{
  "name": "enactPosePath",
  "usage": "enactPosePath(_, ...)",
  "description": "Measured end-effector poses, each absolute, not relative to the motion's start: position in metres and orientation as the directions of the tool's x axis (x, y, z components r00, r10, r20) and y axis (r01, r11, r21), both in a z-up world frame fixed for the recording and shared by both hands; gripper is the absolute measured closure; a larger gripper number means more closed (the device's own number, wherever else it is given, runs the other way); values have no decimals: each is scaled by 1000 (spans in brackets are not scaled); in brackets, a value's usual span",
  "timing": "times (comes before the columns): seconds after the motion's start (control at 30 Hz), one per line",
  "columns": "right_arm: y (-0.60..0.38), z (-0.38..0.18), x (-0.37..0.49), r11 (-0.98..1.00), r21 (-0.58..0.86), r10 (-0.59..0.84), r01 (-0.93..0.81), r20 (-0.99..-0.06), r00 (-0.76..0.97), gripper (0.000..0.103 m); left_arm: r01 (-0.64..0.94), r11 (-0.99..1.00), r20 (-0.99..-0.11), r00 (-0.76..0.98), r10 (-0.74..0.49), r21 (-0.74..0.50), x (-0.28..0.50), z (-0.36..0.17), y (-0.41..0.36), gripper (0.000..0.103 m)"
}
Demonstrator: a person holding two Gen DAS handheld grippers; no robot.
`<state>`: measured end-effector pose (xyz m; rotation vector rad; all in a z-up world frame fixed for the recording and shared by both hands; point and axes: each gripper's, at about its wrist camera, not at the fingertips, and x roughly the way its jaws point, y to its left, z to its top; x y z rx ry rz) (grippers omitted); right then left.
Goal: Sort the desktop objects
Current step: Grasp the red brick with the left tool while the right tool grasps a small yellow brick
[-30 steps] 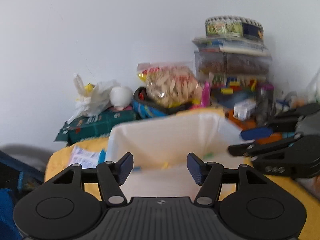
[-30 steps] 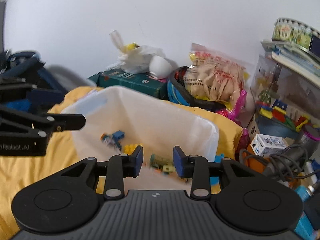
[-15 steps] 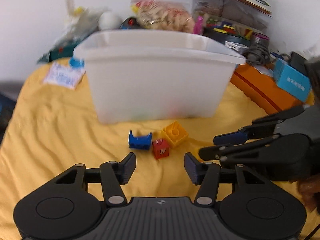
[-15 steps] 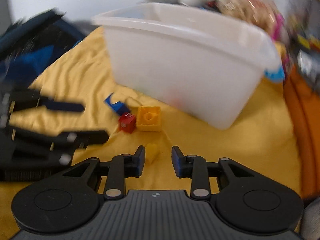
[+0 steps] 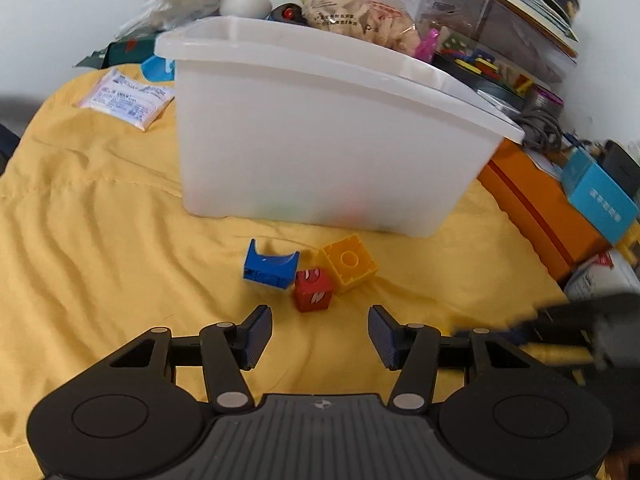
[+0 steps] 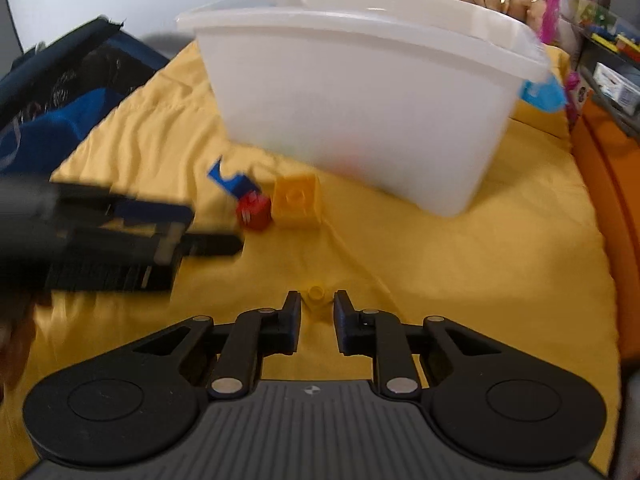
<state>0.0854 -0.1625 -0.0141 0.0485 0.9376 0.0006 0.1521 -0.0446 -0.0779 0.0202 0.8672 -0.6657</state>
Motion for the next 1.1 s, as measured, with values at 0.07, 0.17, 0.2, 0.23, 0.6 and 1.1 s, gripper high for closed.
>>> enactPosePath(0.07,-166,-14,70,998,45,14,39,-809,588,84,547,800,-717,454,-530,-245,155,-82,-55,46)
enactPosePath(0.17,-171,-13,54,995,69,17,67,-812,584,84,542,806,-734,443,-515,-238,164,-92,-69,61)
enactPosePath(0.2,-171,-13,50,995,69,15,71,-813,583,85,530,812,-735,445,-512,-244,167,-94,-71,61)
enactPosePath(0.23,-169,-13,49,995,68,14,72,-812,583,85,524,814,-728,454,-515,-249,171,-95,-72,63)
enactPosePath(0.6,-163,-8,29,999,28,0,36,-798,602,85,627,755,-763,389,-516,-191,110,-83,-36,81)
enactPosePath(1.1,-141,-22,50,998,-63,-35,-29,-816,577,85,639,755,-755,419,-504,-150,49,-88,-18,80)
